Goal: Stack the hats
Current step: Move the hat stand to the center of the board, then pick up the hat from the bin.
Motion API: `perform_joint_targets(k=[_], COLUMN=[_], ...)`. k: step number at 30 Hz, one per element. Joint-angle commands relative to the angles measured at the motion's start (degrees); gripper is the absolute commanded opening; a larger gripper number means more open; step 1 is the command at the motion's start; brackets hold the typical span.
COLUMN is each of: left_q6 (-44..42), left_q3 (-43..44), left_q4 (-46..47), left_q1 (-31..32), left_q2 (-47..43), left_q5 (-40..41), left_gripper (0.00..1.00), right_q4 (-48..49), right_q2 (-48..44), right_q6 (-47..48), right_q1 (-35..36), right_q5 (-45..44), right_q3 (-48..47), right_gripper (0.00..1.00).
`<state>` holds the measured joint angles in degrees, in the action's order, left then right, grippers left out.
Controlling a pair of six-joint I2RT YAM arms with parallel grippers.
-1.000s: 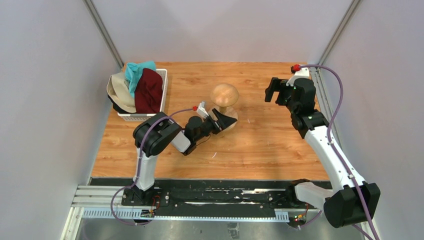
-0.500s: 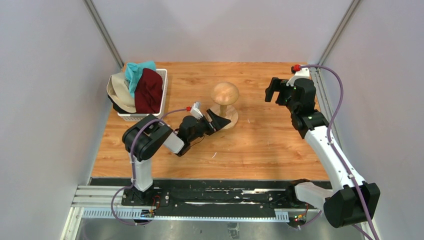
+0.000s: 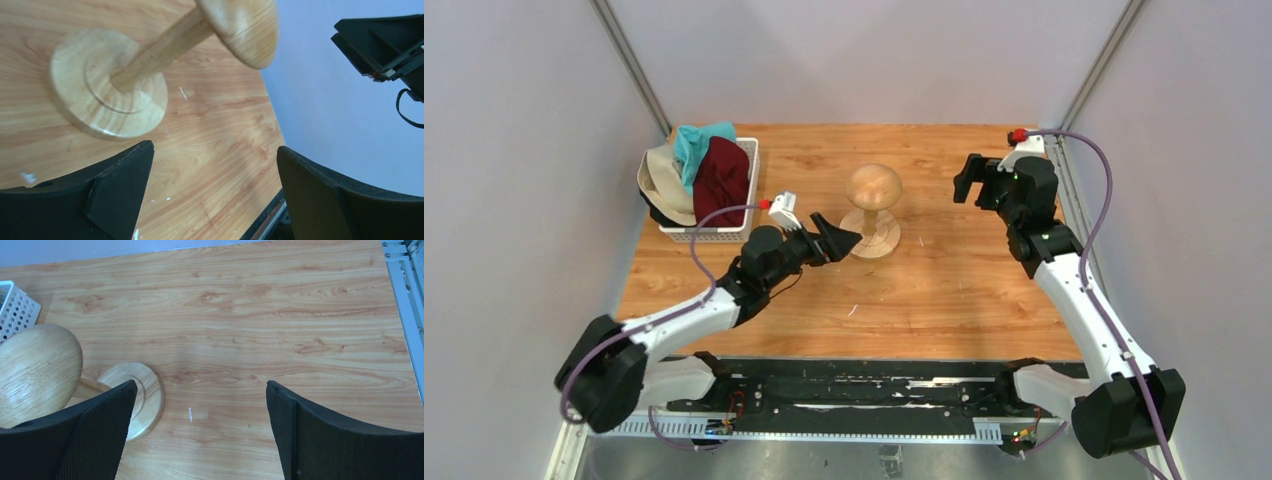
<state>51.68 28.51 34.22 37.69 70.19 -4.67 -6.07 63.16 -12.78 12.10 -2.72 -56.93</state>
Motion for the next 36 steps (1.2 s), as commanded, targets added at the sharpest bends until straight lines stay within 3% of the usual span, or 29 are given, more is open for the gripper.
perform_joint_targets(k=[1,6,12,18,25,28,31,36], left_q6=[-11.24,-16.77,-23.77,-30.94,-26.09,-25.74,-23.73,-22.36], left_q3=[4.65,11.69,20.97,32.61,38.20,36.87,38.05,35.65], left_q4=[-25.60,-40.26,-45.03,-53.12,-58.26,-55.30,-55.16,-50.67], left_q1=[0.49,0.54,0.54,-1.75,-18.52,-20.72,-25.51,-29.40], left_q2=[-12.05,-19.06,-19.64,-14.22,-4.62,-2.03,3.72,8.17], left_q5=[10.66,21.24,32.02,49.75,37.92,40.37,35.05,33.73], left_gripper=[0.98,0.98,1.00,0.88,0.72,0.66,0.60,0.54], right_q4=[1.65,2.89,3.02,3.72,3.79,4.45,4.54,5.25], right_q2=[-1.46,-2.01,-2.83,-3.31,-3.37,-3.38,-2.45,-2.96], right_q6=[-1.30,-2.58,-3.23,-4.49,-4.74,-5.10,-5.35,-5.53], right_q1=[-0.85,-0.87,-0.76,-0.76,-0.82,-0.81,-0.77,-0.79], right_q5=[1.67,3.31,4.39,6.23,7.38,7.35,8.51,8.42], right_q3=[0.50,0.92,1.11,0.99,0.68,1.01,0.18,0.78], right_gripper=[0.99,0.99,0.98,0.98,0.98,0.98,0.98,0.98])
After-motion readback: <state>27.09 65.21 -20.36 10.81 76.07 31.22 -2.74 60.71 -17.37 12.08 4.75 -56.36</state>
